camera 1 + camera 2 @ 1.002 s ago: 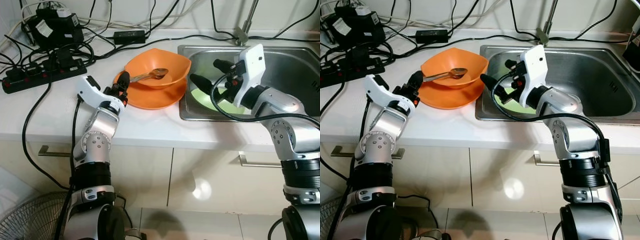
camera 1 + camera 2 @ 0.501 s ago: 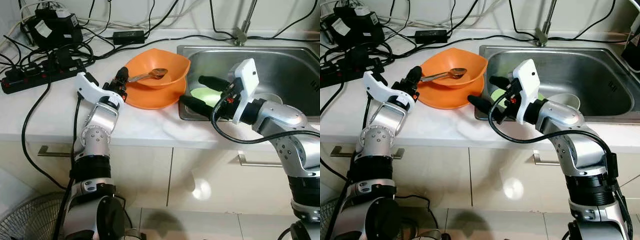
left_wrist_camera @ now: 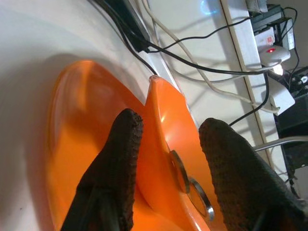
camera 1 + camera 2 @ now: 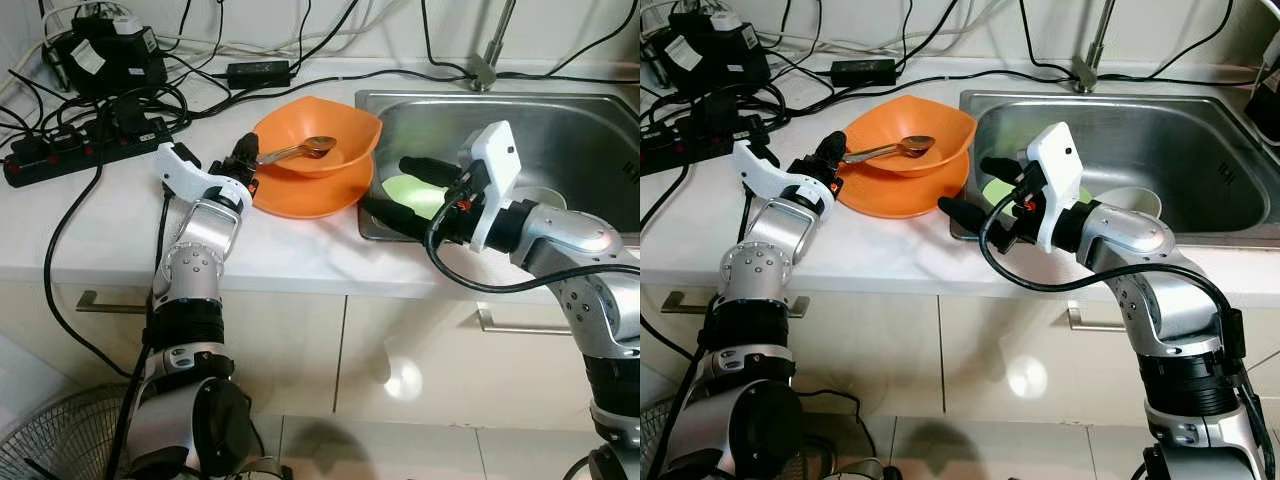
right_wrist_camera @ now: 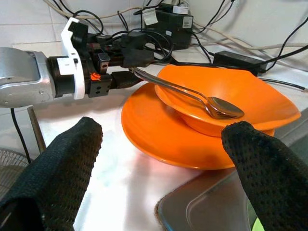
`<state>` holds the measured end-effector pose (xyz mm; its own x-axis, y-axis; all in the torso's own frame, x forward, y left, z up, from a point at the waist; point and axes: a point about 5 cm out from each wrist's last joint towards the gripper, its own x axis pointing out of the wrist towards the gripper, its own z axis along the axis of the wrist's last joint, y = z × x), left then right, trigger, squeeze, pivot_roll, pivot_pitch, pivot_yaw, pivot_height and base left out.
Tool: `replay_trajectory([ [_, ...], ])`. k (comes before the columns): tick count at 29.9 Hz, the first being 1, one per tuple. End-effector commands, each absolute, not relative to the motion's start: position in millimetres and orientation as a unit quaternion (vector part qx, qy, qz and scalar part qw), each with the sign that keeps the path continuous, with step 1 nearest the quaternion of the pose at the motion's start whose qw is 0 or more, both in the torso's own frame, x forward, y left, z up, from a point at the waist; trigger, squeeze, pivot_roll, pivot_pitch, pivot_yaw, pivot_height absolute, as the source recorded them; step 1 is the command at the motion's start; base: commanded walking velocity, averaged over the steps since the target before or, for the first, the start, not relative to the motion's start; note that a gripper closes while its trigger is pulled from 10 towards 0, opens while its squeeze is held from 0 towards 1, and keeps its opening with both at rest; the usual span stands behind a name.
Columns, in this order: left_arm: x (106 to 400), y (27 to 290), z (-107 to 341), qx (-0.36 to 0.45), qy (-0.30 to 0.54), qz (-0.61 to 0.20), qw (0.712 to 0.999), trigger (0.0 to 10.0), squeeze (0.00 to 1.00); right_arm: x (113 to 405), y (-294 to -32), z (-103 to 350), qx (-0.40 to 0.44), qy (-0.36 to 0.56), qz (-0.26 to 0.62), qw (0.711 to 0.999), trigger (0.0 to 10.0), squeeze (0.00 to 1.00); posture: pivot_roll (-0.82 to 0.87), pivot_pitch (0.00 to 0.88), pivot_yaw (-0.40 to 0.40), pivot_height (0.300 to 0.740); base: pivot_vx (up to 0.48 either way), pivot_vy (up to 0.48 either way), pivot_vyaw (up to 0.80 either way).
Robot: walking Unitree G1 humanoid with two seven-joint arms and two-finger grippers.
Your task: Kitchen organization
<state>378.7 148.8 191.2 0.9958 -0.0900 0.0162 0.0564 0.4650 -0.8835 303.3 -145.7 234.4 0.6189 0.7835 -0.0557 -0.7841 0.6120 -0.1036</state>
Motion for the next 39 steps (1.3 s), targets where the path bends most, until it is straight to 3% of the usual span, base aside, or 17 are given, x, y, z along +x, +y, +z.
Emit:
replay_trajectory([
  [1,381,150,196,-0.525,0.013,-0.04,0.85,0.0,0.0,300,-143,232,-0.063,0.012,0.448,0.892,10.0,0.0,-0.02,0.038,0.033,0.74,0.0,0.0,0.0],
  [6,382,150,195,-0.534,0.018,-0.037,0.844,0.0,0.0,300,-143,232,-0.064,0.011,0.447,0.892,10.0,0.0,-0.02,0.036,0.034,0.74,0.0,0.0,0.0],
  [7,382,150,196,-0.536,0.019,-0.036,0.843,1.9,0.0,300,-143,232,-0.064,0.011,0.447,0.892,10.0,0.0,-0.02,0.036,0.034,0.74,0.0,0.0,0.0],
  [8,382,150,196,-0.536,0.019,-0.036,0.843,1.9,0.0,300,-143,232,-0.064,0.011,0.447,0.892,10.0,0.0,-0.02,0.036,0.034,0.74,0.0,0.0,0.0],
  [9,381,149,197,-0.539,0.02,-0.036,0.842,8.0,0.0,300,-143,231,-0.065,0.012,0.447,0.892,10.0,0.0,-0.02,0.036,0.035,0.74,0.0,0.0,0.0],
  [11,381,149,197,-0.54,0.021,-0.036,0.841,8.0,0.0,300,-143,231,-0.066,0.012,0.447,0.892,10.0,0.0,-0.02,0.036,0.035,0.74,0.0,0.0,0.0],
  [12,381,149,198,-0.549,0.023,-0.033,0.835,9.6,0.0,300,-143,231,-0.067,0.013,0.447,0.892,10.0,0.0,-0.02,0.036,0.036,0.74,0.0,0.0,0.0],
  [14,380,149,199,-0.553,0.024,-0.032,0.832,9.6,0.0,300,-143,231,-0.067,0.013,0.446,0.892,10.0,0.0,-0.02,0.036,0.036,0.74,0.0,0.0,0.0],
  [15,380,148,199,-0.556,0.028,-0.032,0.83,6.2,0.0,300,-143,231,-0.067,0.012,0.447,0.892,10.0,0.0,-0.01,0.037,0.035,0.74,0.0,0.0,0.0],
  [16,379,147,199,-0.558,0.032,-0.034,0.828,3.4,0.0,300,-143,230,-0.067,0.012,0.447,0.892,10.0,0.0,-0.01,0.037,0.035,0.74,0.0,0.0,0.0],
  [18,379,146,199,-0.559,0.033,-0.035,0.828,3.4,0.0,300,-142,230,-0.068,0.012,0.446,0.892,10.0,0.0,-0.01,0.037,0.035,0.74,0.0,0.0,0.0],
  [19,378,146,199,-0.56,0.033,-0.035,0.827,0.4,0.0,300,-142,230,-0.068,0.012,0.446,0.892,10.0,0.0,-0.01,0.038,0.035,0.74,0.0,0.0,0.0],
  [20,378,146,198,-0.563,0.034,-0.035,0.825,0.0,0.0,300,-142,230,-0.068,0.012,0.446,0.892,10.0,0.0,-0.01,0.038,0.035,0.74,0.0,0.0,0.0],
  [39,377,148,213,-0.571,0.007,-0.041,0.82,0.0,0.0,301,-143,229,-0.07,0.014,0.442,0.894,10.0,0.0,-0.01,0.04,0.036,0.74,0.0,0.0,0.0],
])
